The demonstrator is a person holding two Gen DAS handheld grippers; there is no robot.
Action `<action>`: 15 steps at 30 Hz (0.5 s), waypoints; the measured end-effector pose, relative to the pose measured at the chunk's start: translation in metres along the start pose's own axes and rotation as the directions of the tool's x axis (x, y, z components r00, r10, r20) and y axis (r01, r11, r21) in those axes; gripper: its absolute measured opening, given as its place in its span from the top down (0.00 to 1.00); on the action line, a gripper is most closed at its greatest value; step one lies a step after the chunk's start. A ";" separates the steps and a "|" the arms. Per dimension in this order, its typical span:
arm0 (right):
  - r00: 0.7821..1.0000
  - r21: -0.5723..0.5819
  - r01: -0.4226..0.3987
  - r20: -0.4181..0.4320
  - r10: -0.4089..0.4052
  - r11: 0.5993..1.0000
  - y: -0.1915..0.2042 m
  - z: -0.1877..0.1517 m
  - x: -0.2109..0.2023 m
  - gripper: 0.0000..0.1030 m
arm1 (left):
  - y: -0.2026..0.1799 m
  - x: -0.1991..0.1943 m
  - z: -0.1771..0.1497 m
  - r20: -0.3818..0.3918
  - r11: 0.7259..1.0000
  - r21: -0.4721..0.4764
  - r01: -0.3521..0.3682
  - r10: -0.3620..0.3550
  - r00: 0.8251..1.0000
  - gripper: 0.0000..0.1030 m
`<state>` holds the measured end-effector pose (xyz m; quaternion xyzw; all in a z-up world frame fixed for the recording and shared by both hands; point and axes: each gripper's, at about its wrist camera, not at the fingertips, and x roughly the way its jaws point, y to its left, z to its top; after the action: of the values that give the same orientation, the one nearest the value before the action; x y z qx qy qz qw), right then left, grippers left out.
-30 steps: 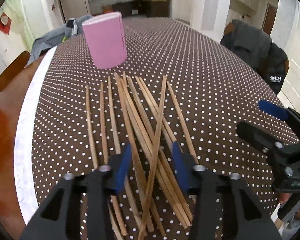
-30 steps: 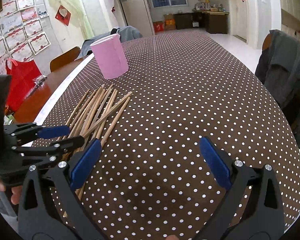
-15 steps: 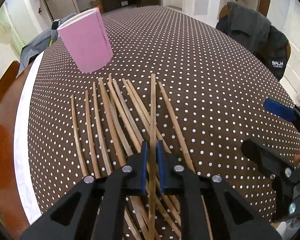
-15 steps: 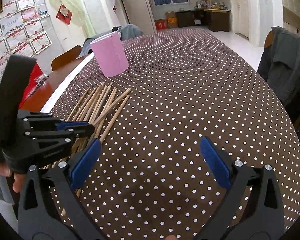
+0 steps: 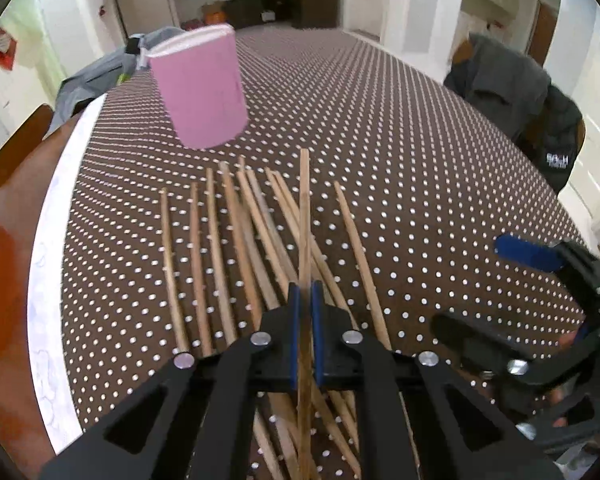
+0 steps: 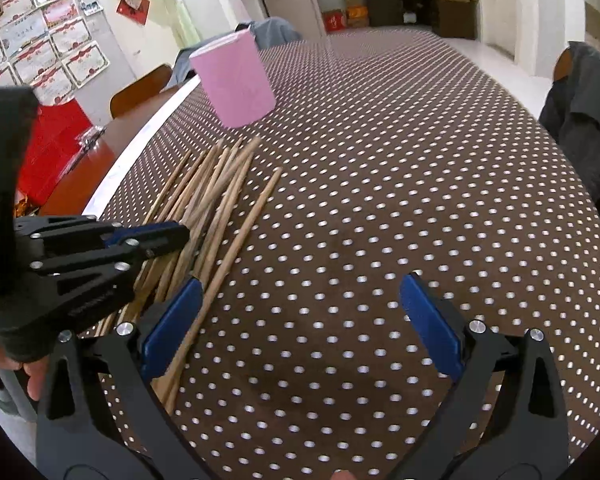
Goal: Organize utensils
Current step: 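Lower the left gripper onto the chopstick pile and pinch one chopstick, then lift the chopstick with the left gripper while the right gripper grasps another chopstick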
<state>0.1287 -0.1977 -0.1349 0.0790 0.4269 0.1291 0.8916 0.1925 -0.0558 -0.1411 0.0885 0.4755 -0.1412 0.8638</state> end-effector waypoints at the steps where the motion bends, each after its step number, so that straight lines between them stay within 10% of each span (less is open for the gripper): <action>1: 1.000 -0.005 0.009 -0.015 -0.009 1.000 0.004 0.002 0.003 0.06 | 0.002 -0.005 -0.002 0.013 1.000 -0.007 -0.005 0.005 1.000 0.94; 15: 0.964 -0.119 0.145 -0.209 -0.168 0.982 0.047 0.036 0.051 0.37 | 0.029 -0.038 -0.021 0.107 0.994 -0.107 0.020 -0.008 0.994 0.94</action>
<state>0.1800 -0.1392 -0.1386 -0.0155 0.5196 0.0879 0.8497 0.1661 -0.0164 -0.1200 0.0306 0.4361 -0.1258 0.8905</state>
